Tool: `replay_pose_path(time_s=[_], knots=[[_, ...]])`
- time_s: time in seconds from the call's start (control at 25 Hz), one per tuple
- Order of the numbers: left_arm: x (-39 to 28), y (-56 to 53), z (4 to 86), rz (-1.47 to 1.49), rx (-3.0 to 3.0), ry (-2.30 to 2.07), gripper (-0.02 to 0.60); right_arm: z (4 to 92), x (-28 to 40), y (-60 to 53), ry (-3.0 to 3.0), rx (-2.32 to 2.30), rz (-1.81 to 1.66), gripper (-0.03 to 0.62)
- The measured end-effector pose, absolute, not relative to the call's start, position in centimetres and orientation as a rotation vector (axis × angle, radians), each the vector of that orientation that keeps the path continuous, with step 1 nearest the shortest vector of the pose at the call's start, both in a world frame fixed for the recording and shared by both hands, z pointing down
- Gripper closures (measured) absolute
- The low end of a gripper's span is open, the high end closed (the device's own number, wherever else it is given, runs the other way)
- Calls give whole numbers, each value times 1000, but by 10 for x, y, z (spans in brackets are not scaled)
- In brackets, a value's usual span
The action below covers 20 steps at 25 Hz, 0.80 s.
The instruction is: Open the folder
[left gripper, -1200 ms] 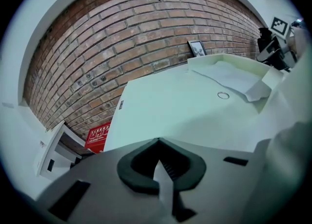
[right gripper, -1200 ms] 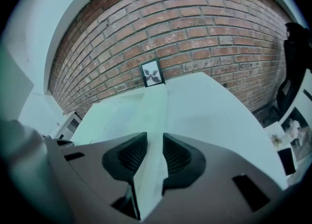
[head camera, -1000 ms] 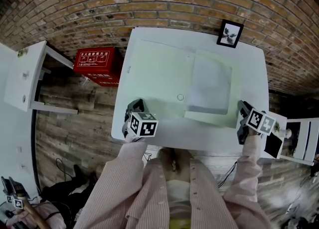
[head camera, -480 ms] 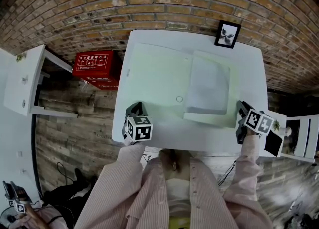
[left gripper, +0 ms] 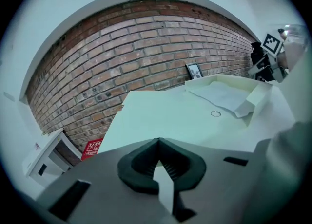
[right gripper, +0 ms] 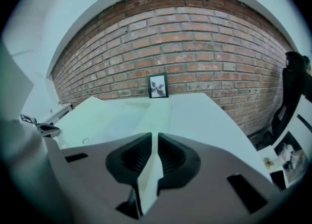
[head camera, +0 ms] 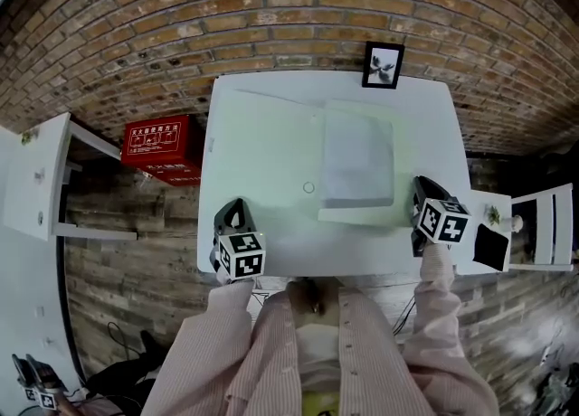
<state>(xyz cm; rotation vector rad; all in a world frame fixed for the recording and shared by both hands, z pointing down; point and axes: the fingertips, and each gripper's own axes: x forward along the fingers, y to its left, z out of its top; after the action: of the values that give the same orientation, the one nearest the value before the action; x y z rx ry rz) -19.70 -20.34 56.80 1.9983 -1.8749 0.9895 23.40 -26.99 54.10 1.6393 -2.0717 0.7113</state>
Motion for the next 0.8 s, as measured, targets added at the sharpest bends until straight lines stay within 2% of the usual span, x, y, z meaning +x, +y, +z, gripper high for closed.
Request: replay_pose_path(time_s=[0.32,0.8], knots=[[-176,-203,532,930,2100,-1903,589,518,212,-258,-2197,1596,607,589],[-133,-206,489,659,2232,-1904,589,470,174,-242,-2450,1549,493,589]])
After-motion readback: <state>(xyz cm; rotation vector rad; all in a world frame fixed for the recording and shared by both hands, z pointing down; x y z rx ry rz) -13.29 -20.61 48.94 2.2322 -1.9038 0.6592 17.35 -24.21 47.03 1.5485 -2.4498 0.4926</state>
